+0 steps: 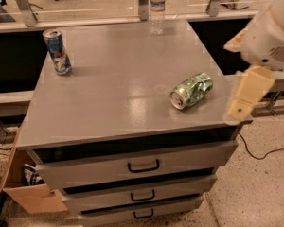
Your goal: Move redbull can near water bottle
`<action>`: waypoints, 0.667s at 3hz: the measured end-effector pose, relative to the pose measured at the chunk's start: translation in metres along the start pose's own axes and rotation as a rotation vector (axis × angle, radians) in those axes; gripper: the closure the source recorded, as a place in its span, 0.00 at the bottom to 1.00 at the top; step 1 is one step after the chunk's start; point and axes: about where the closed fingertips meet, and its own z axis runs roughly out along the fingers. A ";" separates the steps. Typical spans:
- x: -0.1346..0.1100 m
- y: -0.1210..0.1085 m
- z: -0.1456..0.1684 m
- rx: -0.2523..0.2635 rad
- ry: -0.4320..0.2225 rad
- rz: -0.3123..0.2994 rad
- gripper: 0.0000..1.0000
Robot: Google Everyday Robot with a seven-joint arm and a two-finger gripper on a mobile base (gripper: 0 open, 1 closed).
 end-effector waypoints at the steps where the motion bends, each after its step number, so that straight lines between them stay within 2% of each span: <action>1: -0.059 -0.023 0.039 -0.031 -0.135 -0.062 0.00; 2: -0.126 -0.044 0.073 -0.054 -0.277 -0.127 0.00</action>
Offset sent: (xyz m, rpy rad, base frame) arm 0.1308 0.1947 -0.0263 0.3706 -0.0772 0.3081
